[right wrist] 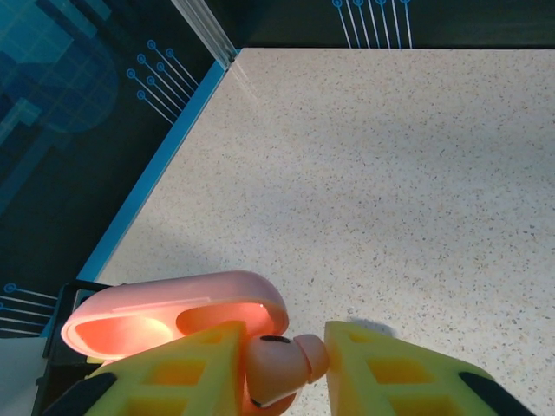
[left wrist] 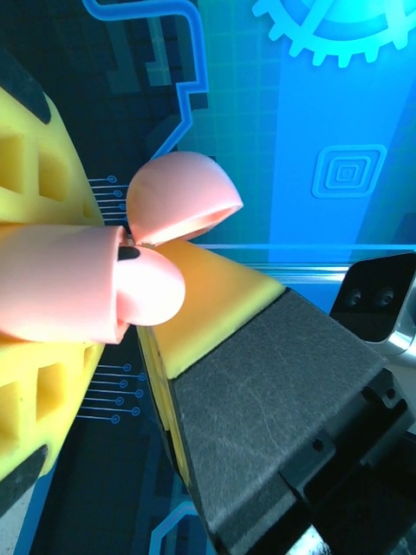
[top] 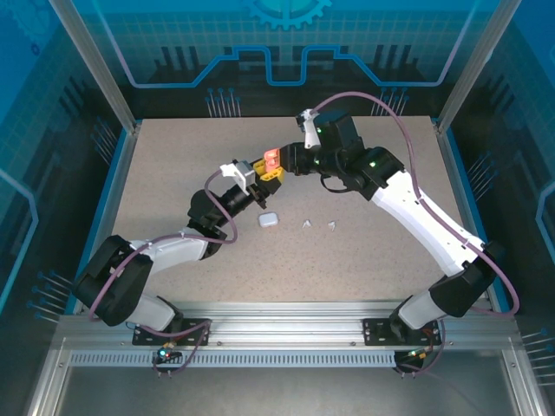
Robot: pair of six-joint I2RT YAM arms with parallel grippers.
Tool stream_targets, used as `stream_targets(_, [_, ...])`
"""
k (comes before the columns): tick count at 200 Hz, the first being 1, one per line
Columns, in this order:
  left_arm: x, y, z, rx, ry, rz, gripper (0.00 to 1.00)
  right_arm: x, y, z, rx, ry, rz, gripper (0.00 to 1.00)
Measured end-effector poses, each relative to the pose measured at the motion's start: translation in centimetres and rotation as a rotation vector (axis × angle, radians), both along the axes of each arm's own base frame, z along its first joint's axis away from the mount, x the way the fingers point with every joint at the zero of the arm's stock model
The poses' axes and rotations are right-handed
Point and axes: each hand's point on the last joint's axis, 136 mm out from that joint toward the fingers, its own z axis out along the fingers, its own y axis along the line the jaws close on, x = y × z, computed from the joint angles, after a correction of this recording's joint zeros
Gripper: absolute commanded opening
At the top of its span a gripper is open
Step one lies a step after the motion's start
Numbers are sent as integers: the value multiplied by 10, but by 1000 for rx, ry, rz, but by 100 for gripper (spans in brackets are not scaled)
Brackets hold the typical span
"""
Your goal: Insert the wireless bluetooth earbuds into the charging case
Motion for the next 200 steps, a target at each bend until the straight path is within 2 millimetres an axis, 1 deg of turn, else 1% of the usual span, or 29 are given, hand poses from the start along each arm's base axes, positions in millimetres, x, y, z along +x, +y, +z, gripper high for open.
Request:
stream_targets(37, [-1,1,4,-9,-14,1,0,-3,2,5,-6,11,10,37])
stream_targets(79, [-2,1,5,-12,-20,-1,0,-6,3,6,-9,25,11,48])
stream_targets(152, [-5,-2,7,-17,-28,-10,0,-8,2,20,41,46,7,67])
stream_targets(179, [-6,-2,7,-17,-28,-11,0,-4,-3,21,67,67,-8,73])
stream_targets(200, [-6,-2,8,-17,-29,-11,0,2,-14,26,97,77,-33,76])
